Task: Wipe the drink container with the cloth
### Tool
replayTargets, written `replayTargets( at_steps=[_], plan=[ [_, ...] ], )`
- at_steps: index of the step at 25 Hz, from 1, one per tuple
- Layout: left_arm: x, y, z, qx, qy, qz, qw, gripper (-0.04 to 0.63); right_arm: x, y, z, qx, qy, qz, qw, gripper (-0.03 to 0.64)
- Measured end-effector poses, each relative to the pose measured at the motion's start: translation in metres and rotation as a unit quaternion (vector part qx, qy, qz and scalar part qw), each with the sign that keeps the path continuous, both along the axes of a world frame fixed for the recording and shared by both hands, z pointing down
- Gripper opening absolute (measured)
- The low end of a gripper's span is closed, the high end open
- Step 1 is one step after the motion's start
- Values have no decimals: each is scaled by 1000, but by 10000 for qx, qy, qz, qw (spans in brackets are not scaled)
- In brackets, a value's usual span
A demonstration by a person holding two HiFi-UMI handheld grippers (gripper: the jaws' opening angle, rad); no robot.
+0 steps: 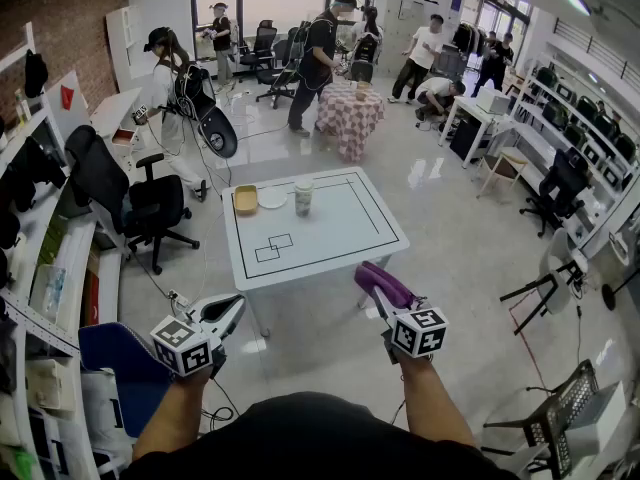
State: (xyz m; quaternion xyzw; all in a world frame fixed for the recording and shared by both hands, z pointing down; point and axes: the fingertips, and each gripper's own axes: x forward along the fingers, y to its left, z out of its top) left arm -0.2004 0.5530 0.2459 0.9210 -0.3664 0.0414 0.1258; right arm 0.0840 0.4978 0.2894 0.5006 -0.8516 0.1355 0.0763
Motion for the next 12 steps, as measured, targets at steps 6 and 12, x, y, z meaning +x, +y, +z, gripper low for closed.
replayTargets(
  at_steps=[6, 12],
  plan=[
    [-10, -9, -2, 34, 2, -53, 10000, 23, -8, -9, 6, -83, -21, -32, 10000, 84],
    [-19, -21, 1, -43, -3, -128, 9999, 23, -23, -23, 14, -241, -176, -139, 9995, 87]
  ],
)
